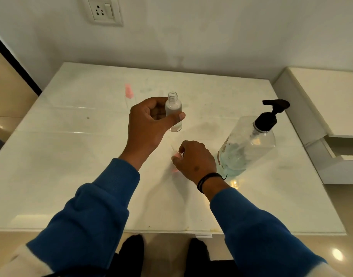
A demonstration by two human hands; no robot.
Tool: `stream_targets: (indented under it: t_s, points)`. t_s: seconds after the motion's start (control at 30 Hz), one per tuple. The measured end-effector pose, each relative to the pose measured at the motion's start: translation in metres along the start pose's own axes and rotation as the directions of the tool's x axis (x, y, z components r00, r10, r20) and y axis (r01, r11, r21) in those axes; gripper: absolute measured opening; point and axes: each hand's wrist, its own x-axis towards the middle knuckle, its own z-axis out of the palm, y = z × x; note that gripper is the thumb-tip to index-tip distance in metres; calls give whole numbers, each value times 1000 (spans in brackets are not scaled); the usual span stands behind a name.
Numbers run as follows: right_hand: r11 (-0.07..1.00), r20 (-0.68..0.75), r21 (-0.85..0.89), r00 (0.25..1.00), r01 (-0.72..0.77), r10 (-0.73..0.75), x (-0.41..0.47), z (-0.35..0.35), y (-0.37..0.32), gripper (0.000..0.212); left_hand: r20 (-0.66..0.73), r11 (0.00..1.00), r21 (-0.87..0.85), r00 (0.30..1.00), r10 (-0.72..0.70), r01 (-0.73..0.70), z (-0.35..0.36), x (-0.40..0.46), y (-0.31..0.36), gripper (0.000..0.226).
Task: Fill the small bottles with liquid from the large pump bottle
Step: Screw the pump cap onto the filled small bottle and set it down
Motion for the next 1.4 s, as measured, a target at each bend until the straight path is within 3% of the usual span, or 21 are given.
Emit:
stream_targets:
  t_s: [0.2,0.33,0.7,1.0,1.13,1.3,1.4]
  points:
    - [1000,-57,-4,998,-14,14,0,4,-2,20,-2,1000,-7,1000,-17,17,1,0,-1,44]
    - [996,-186,93,982,3,15,-2,-2,-8,20,0,1000,-5,1000,-21,21,-1,0,-1,43]
    - [853,-552,482,825,199,119,-41,-65,-33,14,-74,996,-86,997,-6,0,-4,-8,42,34]
    - [667,-696,629,672,400,253,-95,-203,-52,15,30,978,-112,983,179,-175,-8,9,170,38]
    - [570,-691,679,665,463,283,-112,-276,-61,20,92,967,-100,966,243,-234,-4,6,226,37]
    - [523,-737,642,640,561,218,-147,-360,-80,20,109,957,-85,952,286,-278,-5,4,284,33]
    - [412,-749,647,636,642,185,-168,-401,-92,19,99,951,-111,949,298,-287,-4,3,314,31]
